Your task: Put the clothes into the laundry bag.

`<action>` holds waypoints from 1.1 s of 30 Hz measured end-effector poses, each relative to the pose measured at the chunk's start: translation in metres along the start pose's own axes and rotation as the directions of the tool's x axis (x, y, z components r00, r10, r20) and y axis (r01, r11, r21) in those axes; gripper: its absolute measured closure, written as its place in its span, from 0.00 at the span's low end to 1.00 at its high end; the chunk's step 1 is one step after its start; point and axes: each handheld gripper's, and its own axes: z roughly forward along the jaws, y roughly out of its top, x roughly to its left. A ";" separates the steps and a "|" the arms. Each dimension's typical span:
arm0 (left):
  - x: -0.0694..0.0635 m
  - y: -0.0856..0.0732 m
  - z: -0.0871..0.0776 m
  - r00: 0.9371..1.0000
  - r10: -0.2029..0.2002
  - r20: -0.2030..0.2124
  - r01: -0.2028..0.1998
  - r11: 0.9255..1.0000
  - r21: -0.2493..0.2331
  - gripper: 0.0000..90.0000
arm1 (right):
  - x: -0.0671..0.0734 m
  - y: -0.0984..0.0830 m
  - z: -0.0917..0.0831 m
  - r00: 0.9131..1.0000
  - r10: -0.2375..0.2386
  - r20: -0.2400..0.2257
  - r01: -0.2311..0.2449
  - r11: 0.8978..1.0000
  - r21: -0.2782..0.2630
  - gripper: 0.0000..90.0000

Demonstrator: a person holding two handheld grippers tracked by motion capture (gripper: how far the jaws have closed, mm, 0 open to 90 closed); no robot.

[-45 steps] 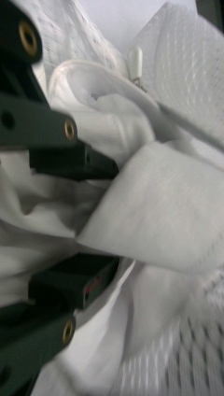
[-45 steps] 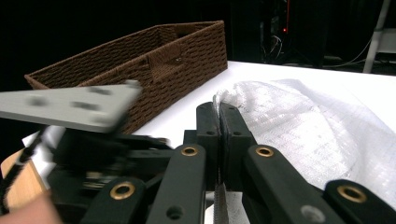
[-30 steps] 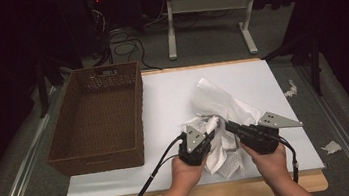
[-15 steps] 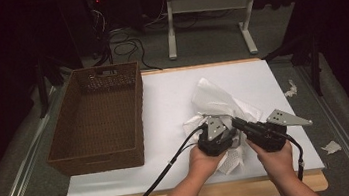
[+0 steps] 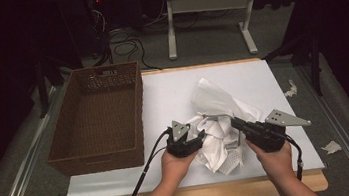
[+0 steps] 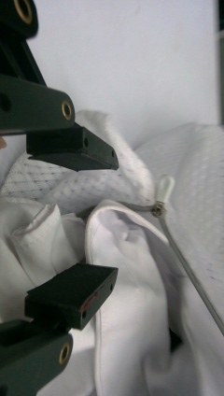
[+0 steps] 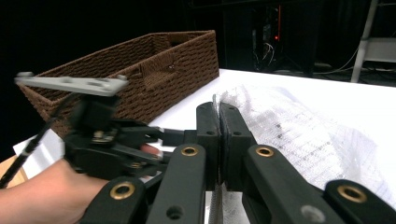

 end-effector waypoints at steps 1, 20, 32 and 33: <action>0.000 0.000 0.000 1.000 0.000 0.000 0.000 1.000 0.000 0.52 | 0.000 0.000 0.000 1.000 0.000 0.000 0.000 1.000 0.000 0.99; -0.010 0.012 0.009 0.998 0.064 -0.010 -0.063 0.997 0.046 0.74 | 0.001 -0.001 0.001 1.000 -0.012 0.004 0.012 1.000 0.009 0.99; -0.009 0.011 0.018 0.999 0.039 0.010 -0.039 0.997 0.072 0.98 | -0.002 -0.002 0.003 1.000 -0.010 -0.002 0.010 1.000 0.011 0.99; -0.020 0.016 0.004 0.999 0.026 0.047 -0.027 1.000 0.009 0.98 | -0.002 -0.003 0.003 1.000 -0.007 -0.002 0.007 1.000 0.015 0.99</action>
